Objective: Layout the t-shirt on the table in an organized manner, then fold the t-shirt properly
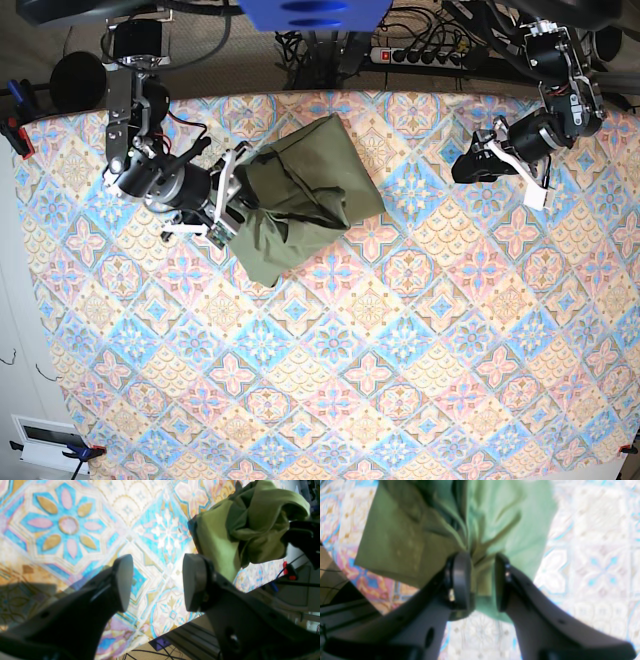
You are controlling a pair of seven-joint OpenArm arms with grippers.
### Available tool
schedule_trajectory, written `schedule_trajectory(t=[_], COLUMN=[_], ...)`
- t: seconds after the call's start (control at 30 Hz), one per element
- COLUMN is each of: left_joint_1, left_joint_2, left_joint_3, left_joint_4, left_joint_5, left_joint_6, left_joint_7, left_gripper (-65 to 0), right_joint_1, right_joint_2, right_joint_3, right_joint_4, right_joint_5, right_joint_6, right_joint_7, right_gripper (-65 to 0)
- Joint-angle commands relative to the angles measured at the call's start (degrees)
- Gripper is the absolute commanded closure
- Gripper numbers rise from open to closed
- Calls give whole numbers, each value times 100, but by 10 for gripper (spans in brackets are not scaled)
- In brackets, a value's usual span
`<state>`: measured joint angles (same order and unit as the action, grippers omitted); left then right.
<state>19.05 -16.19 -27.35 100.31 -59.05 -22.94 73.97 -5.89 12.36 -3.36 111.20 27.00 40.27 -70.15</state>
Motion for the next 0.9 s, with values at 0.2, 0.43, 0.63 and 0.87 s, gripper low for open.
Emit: schedule_trajectory(t=[0.2, 0.43, 0.63, 0.87], left_joint_1=[-19, -19, -19, -19], left_joint_2=[-74, -74, -74, -74], left_joint_3=[-21, -21, -21, -21], left_joint_4=[83, 83, 83, 83], left_joint_5=[-122, -122, -122, -122], left_joint_6=[-31, -31, -31, -31], left_joint_7=[-70, -70, -70, -70], left_gripper=[-317, -317, -317, -317], right_joint_1=[479, 989, 1015, 1007], right_joint_2=[52, 26, 8, -265], right_joint_3=[111, 59, -267, -1190], right_joint_4=[-197, -733, -1102, -1111], right_joint_5=[29, 29, 29, 29], right_joint_6=[-27, -27, -27, -27], right_joint_7=[435, 444, 444, 444], right_gripper=[-128, -128, -128, -128])
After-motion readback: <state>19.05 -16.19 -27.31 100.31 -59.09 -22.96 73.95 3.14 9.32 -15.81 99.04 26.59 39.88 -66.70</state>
